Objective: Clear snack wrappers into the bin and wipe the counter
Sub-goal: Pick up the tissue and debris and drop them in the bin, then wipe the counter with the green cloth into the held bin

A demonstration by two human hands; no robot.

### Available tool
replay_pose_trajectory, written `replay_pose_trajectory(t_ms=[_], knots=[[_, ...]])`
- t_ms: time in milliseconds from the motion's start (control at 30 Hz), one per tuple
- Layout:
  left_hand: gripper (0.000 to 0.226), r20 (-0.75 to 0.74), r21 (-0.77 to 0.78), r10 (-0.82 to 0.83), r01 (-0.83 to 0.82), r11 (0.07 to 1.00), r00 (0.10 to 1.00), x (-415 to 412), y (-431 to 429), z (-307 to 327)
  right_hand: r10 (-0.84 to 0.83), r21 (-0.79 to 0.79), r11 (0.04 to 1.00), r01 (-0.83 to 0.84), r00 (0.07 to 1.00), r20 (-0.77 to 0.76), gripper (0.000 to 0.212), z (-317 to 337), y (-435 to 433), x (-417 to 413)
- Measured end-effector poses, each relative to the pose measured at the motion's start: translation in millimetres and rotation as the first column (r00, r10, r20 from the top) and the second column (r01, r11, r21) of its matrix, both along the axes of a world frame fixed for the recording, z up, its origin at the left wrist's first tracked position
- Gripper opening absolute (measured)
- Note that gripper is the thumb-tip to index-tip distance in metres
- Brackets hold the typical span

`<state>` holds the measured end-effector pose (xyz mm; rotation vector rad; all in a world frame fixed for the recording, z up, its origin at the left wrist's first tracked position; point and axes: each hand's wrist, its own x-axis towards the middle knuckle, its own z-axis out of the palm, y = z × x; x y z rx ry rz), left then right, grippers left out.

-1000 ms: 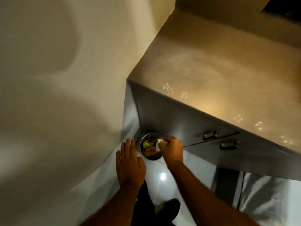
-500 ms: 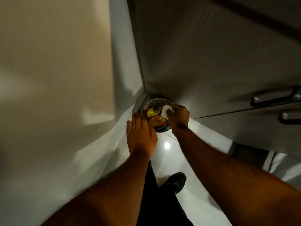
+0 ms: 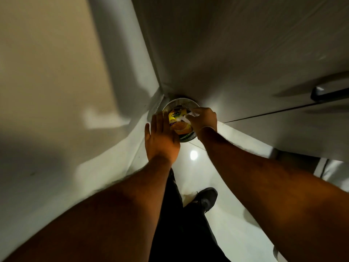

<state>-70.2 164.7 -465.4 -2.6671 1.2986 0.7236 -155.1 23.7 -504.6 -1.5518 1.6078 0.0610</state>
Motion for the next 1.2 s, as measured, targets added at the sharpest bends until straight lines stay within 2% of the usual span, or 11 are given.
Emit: replay_pose_trajectory(t_ms=[133,233,333,467,567,733,867,1100,1200], knots=[[0.079,0.006,0.001,-0.016,0.016,1.000,1.000,-10,-4,-3,0.142,-0.111,0.982,-0.155,0.983,-0.118,0.036,-5,10,-15],[0.077,0.047,0.045,-0.074,0.072,0.996,0.996,-21,-6,1,0.267,-0.224,0.931,-0.289,0.956,-0.125,0.042,4,20,-29],[0.076,0.057,0.056,-0.137,0.134,0.989,0.989,-26,-8,8,0.293,-0.224,0.920,-0.321,0.944,-0.152,0.059,15,30,-48],[0.079,0.067,0.049,-0.177,0.174,0.983,0.982,-30,-11,31,0.315,-0.266,0.892,-0.366,0.925,-0.214,0.064,40,39,-73],[0.081,0.075,0.028,-0.180,0.178,0.984,0.981,-37,-15,64,0.337,-0.235,0.887,-0.397,0.906,-0.256,0.065,71,47,-94],[0.074,0.088,-0.090,-0.148,0.156,0.984,0.985,-62,-10,141,0.296,-0.288,0.880,-0.378,0.910,-0.291,0.067,146,61,-128],[0.073,0.083,-0.188,-0.149,0.163,0.969,0.985,-81,-3,214,0.175,-0.342,0.906,-0.252,0.955,-0.238,0.066,224,75,-137],[0.076,0.145,-0.266,-0.231,0.262,0.928,0.962,-100,-2,315,0.147,-0.548,0.818,-0.175,0.985,-0.096,0.059,343,72,-139],[0.076,0.193,-0.341,-0.212,0.268,0.901,0.958,-97,-20,364,0.163,-0.644,0.752,-0.144,0.986,-0.031,0.063,404,50,-137]])
